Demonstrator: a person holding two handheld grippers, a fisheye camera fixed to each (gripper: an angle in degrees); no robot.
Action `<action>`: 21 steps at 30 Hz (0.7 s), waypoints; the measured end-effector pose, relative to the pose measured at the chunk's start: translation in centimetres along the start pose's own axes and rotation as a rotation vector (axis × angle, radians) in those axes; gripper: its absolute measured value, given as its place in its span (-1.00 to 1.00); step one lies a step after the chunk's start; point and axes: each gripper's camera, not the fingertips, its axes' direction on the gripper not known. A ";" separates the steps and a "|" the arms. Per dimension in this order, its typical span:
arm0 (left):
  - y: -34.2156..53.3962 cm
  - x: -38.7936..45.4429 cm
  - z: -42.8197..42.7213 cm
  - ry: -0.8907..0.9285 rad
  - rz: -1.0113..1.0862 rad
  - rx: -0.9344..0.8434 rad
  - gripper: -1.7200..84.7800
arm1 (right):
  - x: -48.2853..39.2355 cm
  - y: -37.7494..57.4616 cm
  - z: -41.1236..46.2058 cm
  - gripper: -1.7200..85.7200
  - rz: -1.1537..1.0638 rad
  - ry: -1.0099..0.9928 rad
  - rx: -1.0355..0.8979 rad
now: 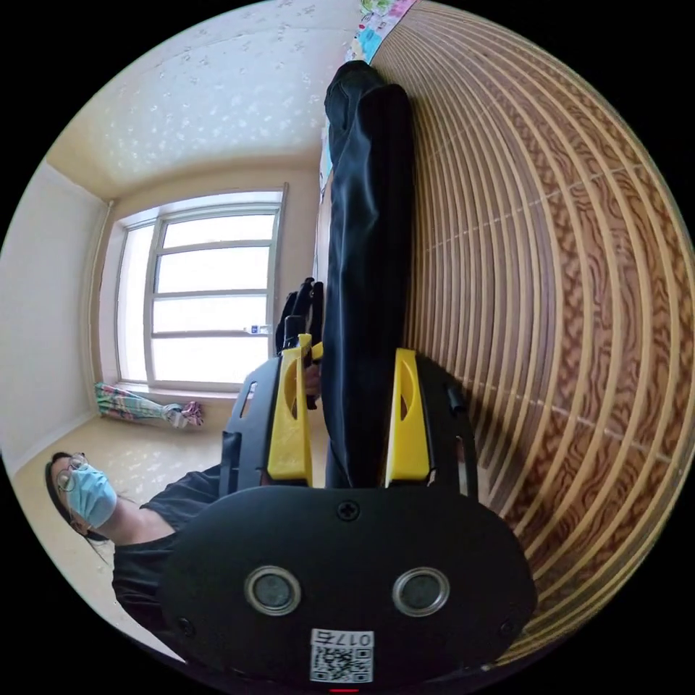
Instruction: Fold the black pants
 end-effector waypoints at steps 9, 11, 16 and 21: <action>4.3 -1.7 2.5 0.120 0.058 -0.005 -0.84 | -3.0 0.9 1.1 -0.89 -0.019 -0.049 -0.034; 6.9 0.3 1.8 0.212 0.156 0.010 -0.85 | -7.7 3.4 0.1 -0.91 -0.145 -0.095 -0.044; 17.1 12.2 -1.5 0.208 0.486 0.079 -0.85 | -20.3 11.0 -2.0 -0.94 -0.419 -0.068 -0.021; 25.9 25.0 -4.4 0.171 0.767 0.180 -0.85 | -33.6 18.7 -4.6 -0.94 -0.704 -0.058 0.030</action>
